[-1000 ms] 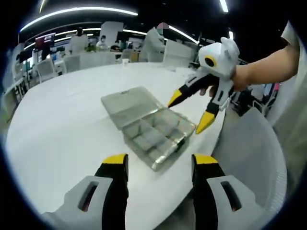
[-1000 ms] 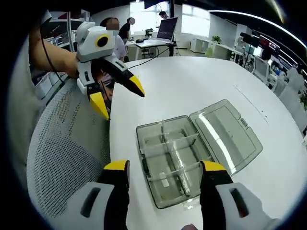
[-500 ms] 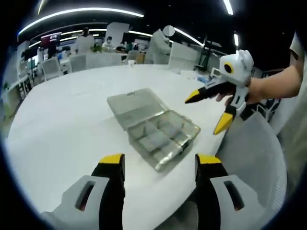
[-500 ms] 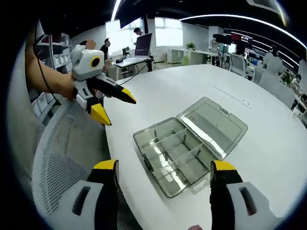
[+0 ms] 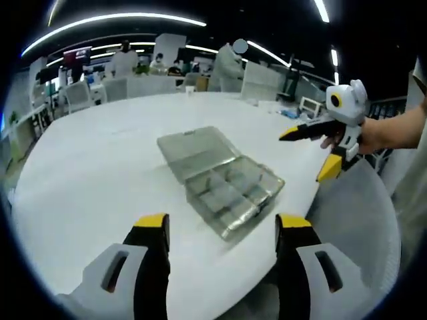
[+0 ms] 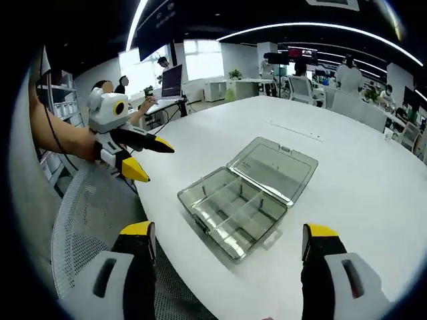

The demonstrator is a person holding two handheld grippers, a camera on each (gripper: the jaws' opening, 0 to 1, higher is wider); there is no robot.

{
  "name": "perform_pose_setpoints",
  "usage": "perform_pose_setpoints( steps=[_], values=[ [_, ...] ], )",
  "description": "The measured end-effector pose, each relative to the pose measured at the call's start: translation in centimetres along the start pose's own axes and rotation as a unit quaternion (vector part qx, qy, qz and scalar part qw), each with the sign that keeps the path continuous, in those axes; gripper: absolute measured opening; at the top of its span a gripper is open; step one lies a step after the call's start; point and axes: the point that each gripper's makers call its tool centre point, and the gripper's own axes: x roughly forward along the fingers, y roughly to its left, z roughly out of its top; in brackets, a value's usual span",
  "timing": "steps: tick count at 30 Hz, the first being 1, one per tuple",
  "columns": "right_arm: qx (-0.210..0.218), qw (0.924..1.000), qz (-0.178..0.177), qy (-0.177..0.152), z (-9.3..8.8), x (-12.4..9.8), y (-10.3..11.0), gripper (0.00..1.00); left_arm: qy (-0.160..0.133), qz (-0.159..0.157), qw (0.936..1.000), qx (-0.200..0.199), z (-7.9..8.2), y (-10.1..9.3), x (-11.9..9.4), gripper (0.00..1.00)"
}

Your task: Insert the divider into the dual guide fixture by aligning both edges with the guide slots and pushing it downward to the bottom, including one-sided entry, uneven engagement, binding, and posture correction.

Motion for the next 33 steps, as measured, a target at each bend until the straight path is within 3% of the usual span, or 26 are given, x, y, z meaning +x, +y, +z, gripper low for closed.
perform_pose_setpoints(
  steps=[7,15,33],
  values=[
    [0.037,0.9984,-0.041,-0.011,-0.8,-1.4,-1.2,0.92,-0.009,0.022,0.9996,-0.018,0.5,0.6,-0.6,0.64],
    [0.075,0.9949,-0.063,-0.024,-1.2,-2.3,-1.9,0.92,-0.01,0.026,0.9994,-0.023,0.7,0.2,-1.0,0.67],
    [0.086,0.9929,-0.07,-0.043,-1.2,-3.3,-2.6,0.93,-0.02,0.088,0.994,-0.062,1.0,1.4,-2.5,0.73]
  ],
)
